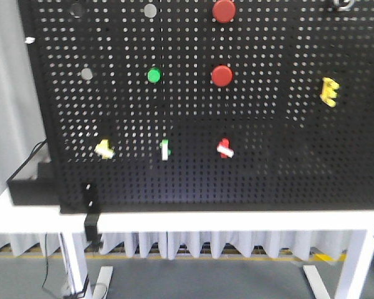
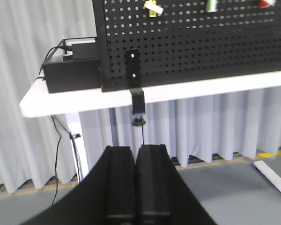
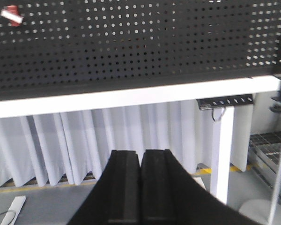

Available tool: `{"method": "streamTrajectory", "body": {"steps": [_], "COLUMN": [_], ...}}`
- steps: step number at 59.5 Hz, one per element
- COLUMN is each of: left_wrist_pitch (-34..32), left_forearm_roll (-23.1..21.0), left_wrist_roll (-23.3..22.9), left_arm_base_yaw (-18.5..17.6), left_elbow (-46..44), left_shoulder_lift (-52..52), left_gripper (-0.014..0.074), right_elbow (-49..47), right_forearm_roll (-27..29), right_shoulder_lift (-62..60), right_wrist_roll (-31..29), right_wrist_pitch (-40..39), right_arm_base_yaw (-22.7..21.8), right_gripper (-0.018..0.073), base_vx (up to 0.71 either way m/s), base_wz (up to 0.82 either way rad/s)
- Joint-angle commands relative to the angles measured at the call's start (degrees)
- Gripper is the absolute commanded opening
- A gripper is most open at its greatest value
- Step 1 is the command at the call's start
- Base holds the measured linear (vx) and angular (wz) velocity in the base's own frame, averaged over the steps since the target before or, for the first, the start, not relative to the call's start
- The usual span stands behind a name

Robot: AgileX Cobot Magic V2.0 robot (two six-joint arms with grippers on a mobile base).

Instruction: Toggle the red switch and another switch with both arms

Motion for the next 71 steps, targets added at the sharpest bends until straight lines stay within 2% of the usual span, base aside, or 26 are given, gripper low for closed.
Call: {"method": "streamTrajectory", "body": {"steps": [1, 41, 71], "left_wrist_pitch": [-4.46, -4.46, -4.46], "left_forearm_roll": [-0.03, -0.03, -0.03], "left_wrist_roll": [-0.22, -0.22, -0.22], "left_arm_base_yaw": [0.14, 0.14, 0.14], "left_elbow": [1.15, 1.15, 1.15], "left_shoulder_lift": [-1.09, -1.09, -1.09], "left_gripper": [0.0003, 0.0003, 0.0003], "right_elbow": [0.30, 0.30, 0.30], "right_forearm_roll": [-0.08, -0.08, -0.08], "right_shoulder_lift": [-0.38, -0.38, -0.38], "right_wrist_roll": [-0.27, -0.27, -0.27], "right_wrist_pitch": [-4.59, -4.65, -4.65], "right_arm_base_yaw": [-0.28, -0.28, -0.28], "right_gripper": [-0.0006, -0.0006, -0.0006], "base_vx": [0.47, 0.39, 0.09], "base_wz": [-0.02, 0.02, -0.02]}}
